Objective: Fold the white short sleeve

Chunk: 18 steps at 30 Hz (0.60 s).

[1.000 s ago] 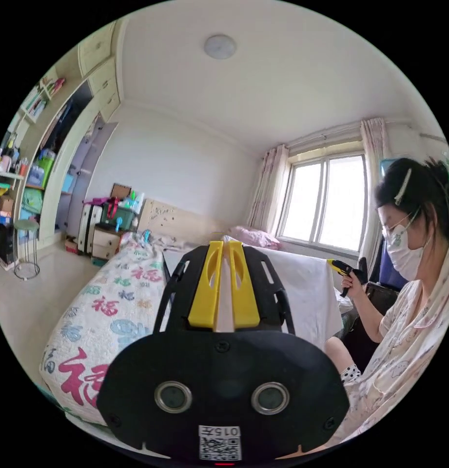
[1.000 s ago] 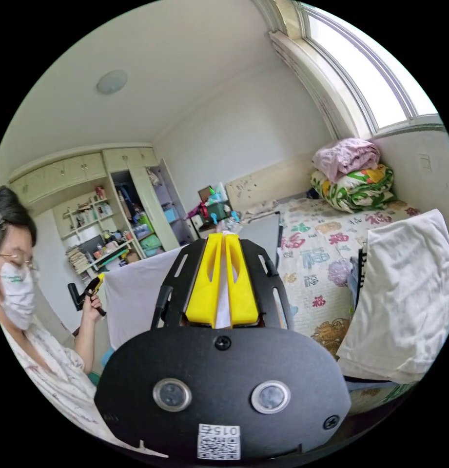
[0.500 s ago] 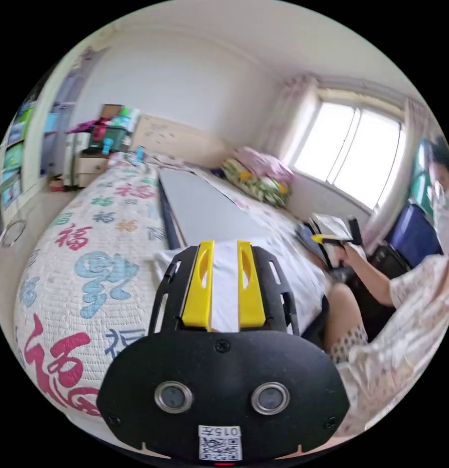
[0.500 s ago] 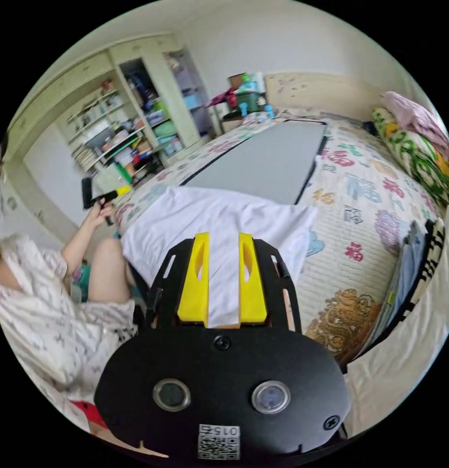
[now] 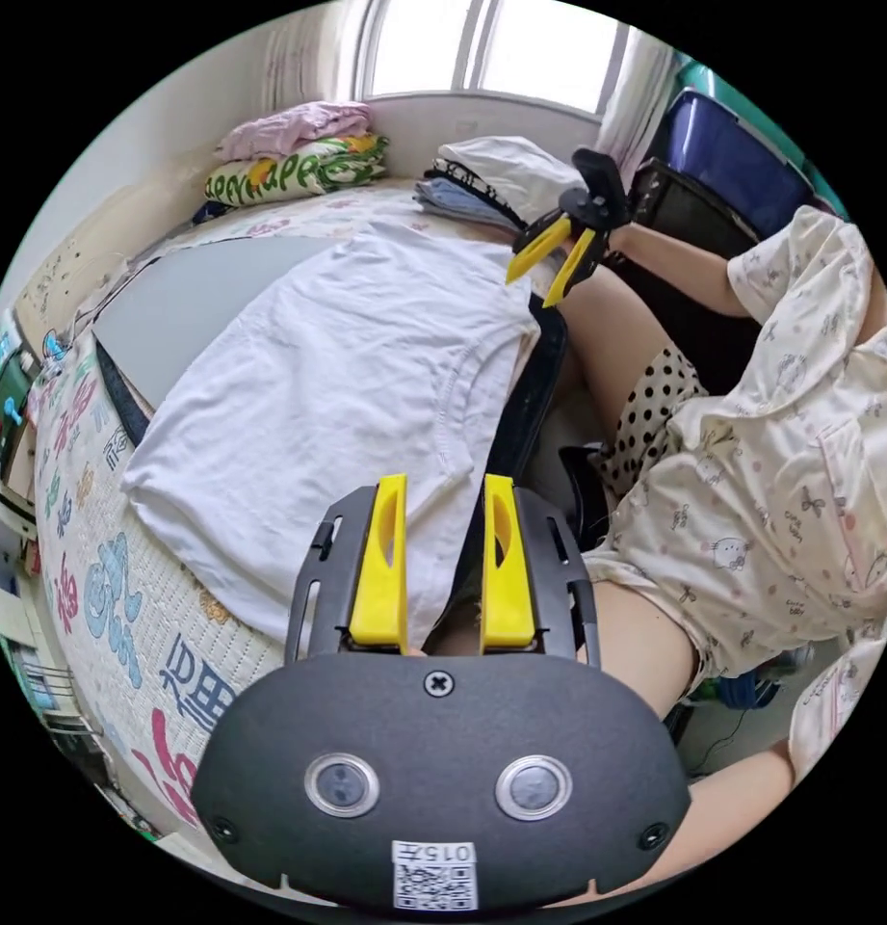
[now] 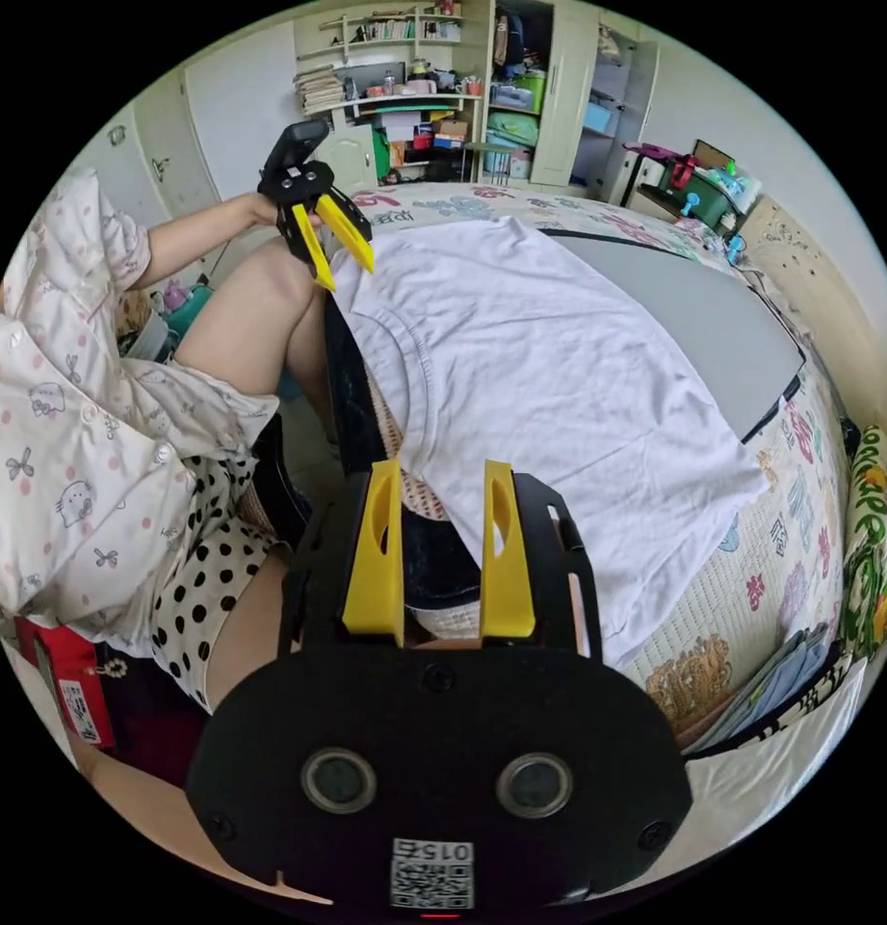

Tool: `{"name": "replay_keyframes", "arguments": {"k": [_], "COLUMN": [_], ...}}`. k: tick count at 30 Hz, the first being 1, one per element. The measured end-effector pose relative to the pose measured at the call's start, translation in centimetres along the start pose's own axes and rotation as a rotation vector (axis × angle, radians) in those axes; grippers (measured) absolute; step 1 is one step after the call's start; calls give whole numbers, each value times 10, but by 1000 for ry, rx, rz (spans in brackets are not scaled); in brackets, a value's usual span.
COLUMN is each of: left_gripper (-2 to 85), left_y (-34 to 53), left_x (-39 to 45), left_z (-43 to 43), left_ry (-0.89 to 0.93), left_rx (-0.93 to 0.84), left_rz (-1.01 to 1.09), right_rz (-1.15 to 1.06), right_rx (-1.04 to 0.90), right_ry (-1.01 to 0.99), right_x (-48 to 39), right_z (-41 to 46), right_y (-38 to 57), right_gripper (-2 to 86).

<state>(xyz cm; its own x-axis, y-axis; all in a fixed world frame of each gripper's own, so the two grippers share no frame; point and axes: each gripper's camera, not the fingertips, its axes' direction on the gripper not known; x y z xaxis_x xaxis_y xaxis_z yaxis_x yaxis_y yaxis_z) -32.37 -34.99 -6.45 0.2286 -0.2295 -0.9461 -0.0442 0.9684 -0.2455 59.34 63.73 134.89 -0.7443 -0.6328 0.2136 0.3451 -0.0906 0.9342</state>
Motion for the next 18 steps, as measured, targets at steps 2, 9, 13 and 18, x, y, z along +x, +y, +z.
{"name": "replay_keyframes", "arguments": {"k": [2,9,13,18], "left_gripper": [120,117,91,19], "left_y": [-18,-72,-89,-101], "left_x": [2,3,8,-10], "left_z": [14,34,47,55], "left_ry": [-47,-141,-226,-239], "left_rx": [-50,-56,-70,-97], "left_rz": [4,0,61,46], "right_rz": [-21,-60,-31,10], "right_rx": [-52,-148,-138,-152], "right_ry": [51,195,231,219], "right_x": [4,10,28,53], "right_z": [16,56,58,53], "right_y": [4,8,4,-10], "right_gripper": [115,95,56,40]}}
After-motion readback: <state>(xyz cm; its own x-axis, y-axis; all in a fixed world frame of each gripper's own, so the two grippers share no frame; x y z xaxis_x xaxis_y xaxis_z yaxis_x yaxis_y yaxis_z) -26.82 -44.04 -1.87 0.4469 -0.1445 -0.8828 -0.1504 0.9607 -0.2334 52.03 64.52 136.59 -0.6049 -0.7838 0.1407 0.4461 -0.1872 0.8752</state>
